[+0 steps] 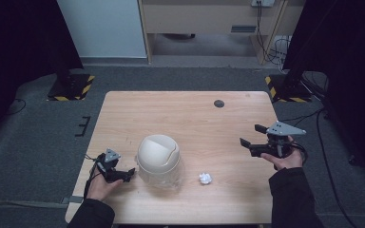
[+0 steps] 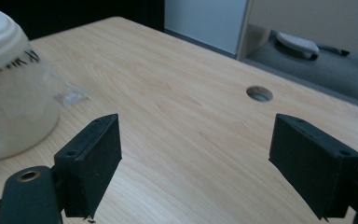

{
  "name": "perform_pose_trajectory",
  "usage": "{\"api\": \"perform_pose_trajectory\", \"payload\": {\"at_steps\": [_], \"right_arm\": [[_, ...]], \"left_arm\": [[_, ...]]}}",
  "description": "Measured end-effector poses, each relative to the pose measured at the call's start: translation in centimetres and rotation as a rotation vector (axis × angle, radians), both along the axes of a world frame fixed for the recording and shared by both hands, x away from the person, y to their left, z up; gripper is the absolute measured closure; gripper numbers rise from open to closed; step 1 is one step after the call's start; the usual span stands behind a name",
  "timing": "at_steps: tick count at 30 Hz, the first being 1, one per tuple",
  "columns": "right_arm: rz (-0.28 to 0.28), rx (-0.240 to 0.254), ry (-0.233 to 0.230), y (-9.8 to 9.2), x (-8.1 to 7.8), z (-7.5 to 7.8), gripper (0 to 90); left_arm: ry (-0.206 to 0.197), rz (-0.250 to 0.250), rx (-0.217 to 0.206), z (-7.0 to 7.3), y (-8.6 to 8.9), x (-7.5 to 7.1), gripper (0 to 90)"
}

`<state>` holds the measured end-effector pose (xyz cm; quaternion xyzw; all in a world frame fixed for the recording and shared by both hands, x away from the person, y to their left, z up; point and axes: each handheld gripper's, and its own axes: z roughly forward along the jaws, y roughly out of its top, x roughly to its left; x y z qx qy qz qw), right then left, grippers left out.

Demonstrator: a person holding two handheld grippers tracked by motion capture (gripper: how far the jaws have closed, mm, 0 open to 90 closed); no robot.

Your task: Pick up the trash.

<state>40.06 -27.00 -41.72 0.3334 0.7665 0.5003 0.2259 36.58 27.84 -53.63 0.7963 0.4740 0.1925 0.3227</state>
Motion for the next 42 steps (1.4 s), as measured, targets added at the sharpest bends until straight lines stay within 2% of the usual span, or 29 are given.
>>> {"api": "perform_pose_trajectory", "payload": {"at_steps": [1,2,4,6,10,12,14,17,18,19,27,34,42], "right_arm": [[0.0,0.0,0.0,0.0,0.0,0.0,16.8],[0.03,0.007,-0.03,0.4,-0.1,0.7,16.7],[0.04,0.009,-0.034,0.5,-0.1,0.9,16.7],[0.083,0.017,-0.056,1.2,-0.3,1.8,16.8],[0.116,0.03,-0.072,1.6,-0.3,2.7,16.9],[0.159,0.055,-0.105,2.3,-0.4,3.9,16.9],[0.169,0.055,-0.112,2.4,-0.4,4.2,16.9],[0.239,0.078,-0.137,3.8,-0.3,5.3,16.3],[0.239,0.078,-0.137,3.8,-0.3,5.3,16.3],[0.276,0.076,-0.144,4.6,-0.2,5.7,16.1],[0.39,0.103,-0.142,7.2,0.1,6.6,15.8],[0.435,0.121,-0.139,8.7,0.5,6.7,15.7],[0.459,0.121,-0.142,10.2,1.1,7.3,15.7]], "left_arm": [[0.0,0.0,0.0,0.0,0.0,0.0,0.0],[0.0,0.0,0.0,0.0,0.0,0.0,0.0],[0.0,0.002,0.0,0.0,0.0,0.0,0.0],[0.0,0.002,0.0,0.0,0.0,0.0,0.0],[-0.001,0.002,0.0,0.0,0.0,0.0,0.0],[-0.001,0.003,0.0,0.0,0.0,0.0,0.0],[-0.001,0.003,0.0,0.0,0.0,0.0,0.0],[-0.001,0.003,0.0,0.0,0.0,0.0,0.0],[-0.001,0.004,0.0,0.0,0.0,0.0,0.0],[-0.001,0.004,0.0,0.0,0.0,0.0,0.0],[-0.001,0.004,0.0,0.0,0.0,0.0,0.0],[0.0,0.003,0.0,0.0,0.0,0.0,0.0],[-0.001,0.005,0.0,0.0,-0.1,0.0,0.0]]}}
